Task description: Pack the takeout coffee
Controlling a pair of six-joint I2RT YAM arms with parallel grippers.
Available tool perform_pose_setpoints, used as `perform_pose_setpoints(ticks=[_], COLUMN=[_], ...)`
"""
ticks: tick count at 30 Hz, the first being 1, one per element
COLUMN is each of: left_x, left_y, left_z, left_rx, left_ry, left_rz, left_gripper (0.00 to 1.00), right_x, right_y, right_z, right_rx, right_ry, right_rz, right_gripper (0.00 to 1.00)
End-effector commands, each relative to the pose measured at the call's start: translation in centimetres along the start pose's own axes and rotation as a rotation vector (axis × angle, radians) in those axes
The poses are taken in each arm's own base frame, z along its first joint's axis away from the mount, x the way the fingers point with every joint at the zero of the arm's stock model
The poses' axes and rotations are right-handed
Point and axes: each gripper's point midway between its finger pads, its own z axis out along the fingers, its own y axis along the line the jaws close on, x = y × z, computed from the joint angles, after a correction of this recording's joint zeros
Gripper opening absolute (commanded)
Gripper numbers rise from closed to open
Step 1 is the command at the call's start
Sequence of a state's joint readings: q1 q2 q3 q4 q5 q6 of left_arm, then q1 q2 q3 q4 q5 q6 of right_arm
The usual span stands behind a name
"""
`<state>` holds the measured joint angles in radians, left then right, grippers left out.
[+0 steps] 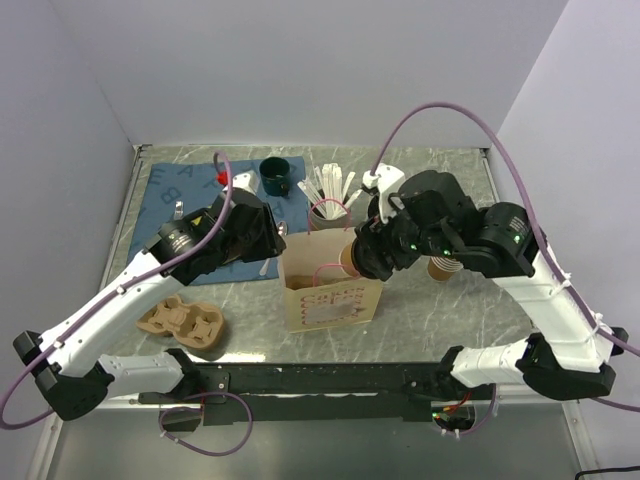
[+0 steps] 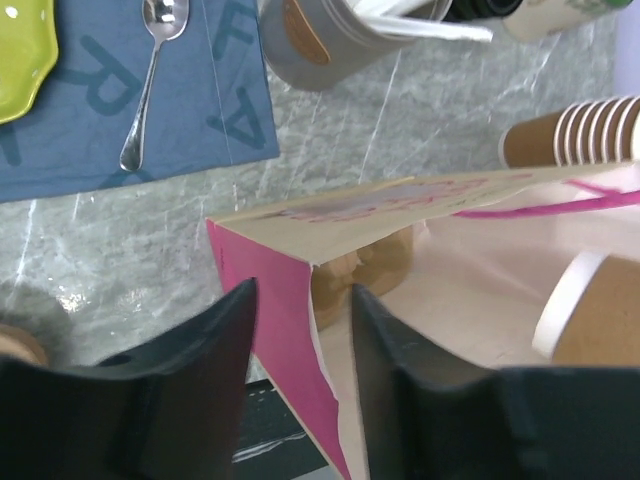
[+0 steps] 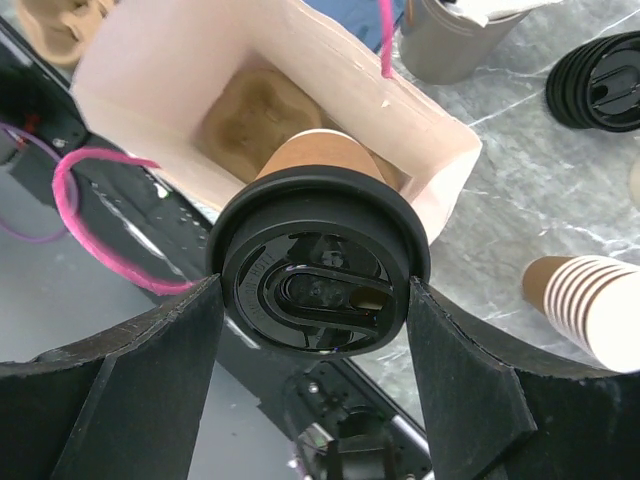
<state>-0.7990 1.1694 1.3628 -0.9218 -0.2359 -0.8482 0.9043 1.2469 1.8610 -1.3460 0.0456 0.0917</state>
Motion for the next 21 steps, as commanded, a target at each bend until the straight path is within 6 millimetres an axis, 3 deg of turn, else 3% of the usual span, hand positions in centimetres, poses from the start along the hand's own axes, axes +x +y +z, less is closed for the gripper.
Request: perform_pose_setpoints(ticks=[1, 3, 9, 11, 14, 18, 21], left_x=[0.0, 0.0, -0.7, -0.9, -0.5, -0.1, 0.0], left_y=[-0.9, -1.3, -3.8, -3.8, -3.6, -3.2, -2.8], left_z=[0.2, 0.0, -1.0, -1.4, -1.6, -2.0, -2.4], left_rx=[0.056, 0.082, 0.252, 0.260, 0.256, 0.246, 0.237], left_ry=[0.011, 0.010, -0.041, -0.048, -0.031, -0.007, -0.006], left_rz=[0.051, 0.083, 0.132, 0.134, 0.145, 0.153, 0.164], left_gripper=[0.43, 0.34, 0.12, 0.11, 0.18, 0.39, 0.47], right_x=[-1.0, 0.2, 2.5, 2.7, 2.6, 2.9, 2.7], right_y=[-0.1, 0.1, 3.2, 4.3, 5.6, 6.6, 6.4], right_z=[0.5, 0.8, 0.6, 0.5, 0.7, 1.4, 1.3], right_rx=[0.058, 0.080, 0.048, 0.031, 0.019, 0.015, 0.040], right_ry=[-0.036, 0.015, 0.071, 0.077, 0.083, 0.101, 0.100], right_rz=[-0.064, -0.095, -0.150, -0.147, -0.143, -0.145, -0.144], right_gripper=[0.64, 0.64, 0.64, 0.63, 0.63, 0.63, 0.63])
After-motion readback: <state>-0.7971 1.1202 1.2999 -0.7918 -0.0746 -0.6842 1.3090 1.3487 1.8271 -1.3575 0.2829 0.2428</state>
